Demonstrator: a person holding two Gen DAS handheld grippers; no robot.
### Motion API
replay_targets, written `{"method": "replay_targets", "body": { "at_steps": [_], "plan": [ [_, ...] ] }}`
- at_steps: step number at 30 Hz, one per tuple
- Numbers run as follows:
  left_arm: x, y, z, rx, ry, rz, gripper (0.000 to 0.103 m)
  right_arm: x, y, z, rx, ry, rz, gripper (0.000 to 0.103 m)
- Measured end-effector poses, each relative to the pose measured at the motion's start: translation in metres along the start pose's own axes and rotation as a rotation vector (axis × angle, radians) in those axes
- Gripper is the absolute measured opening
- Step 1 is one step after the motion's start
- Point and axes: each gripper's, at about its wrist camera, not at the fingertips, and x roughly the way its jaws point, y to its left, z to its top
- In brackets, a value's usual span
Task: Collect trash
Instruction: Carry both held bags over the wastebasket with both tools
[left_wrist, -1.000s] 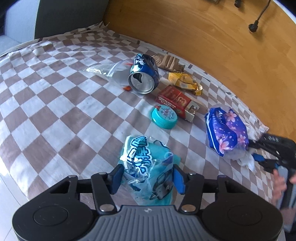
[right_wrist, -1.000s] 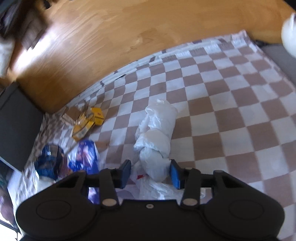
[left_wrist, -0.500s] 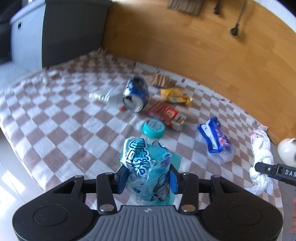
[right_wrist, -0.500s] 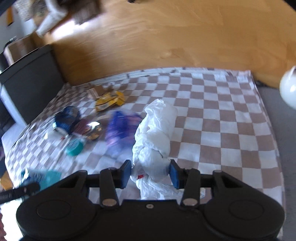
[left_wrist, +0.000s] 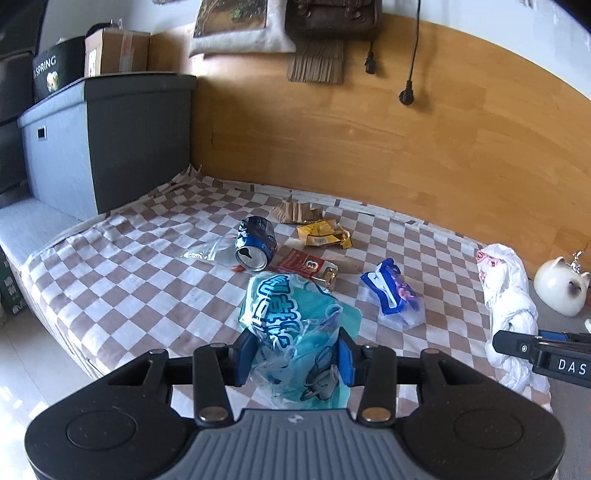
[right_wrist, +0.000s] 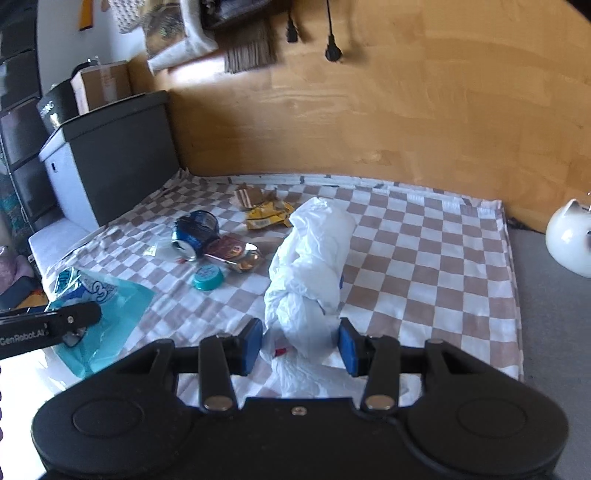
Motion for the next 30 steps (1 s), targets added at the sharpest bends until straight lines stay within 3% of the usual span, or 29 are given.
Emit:
{"method": "replay_targets", "body": {
  "at_steps": [15, 22, 30],
  "plan": [
    [-0.069, 0.015, -0.018, -0.025, -0.055, 0.018, 0.045, -0.056, 0.040, -0.020, -0.063, -0.019, 0.008, 0.045],
    [-0.094, 0.045, -0.030, -0.054, -0.068, 0.057, 0.045, -0.069, 0.073, -0.032, -0.103, -0.024, 0.025, 0.045],
    [-0.115, 0.091, -0.052, -0.104, -0.064, 0.140, 0.045, -0.067, 0.117, -0.042, -0.144, -0.015, 0.106, 0.045]
  ]
}}
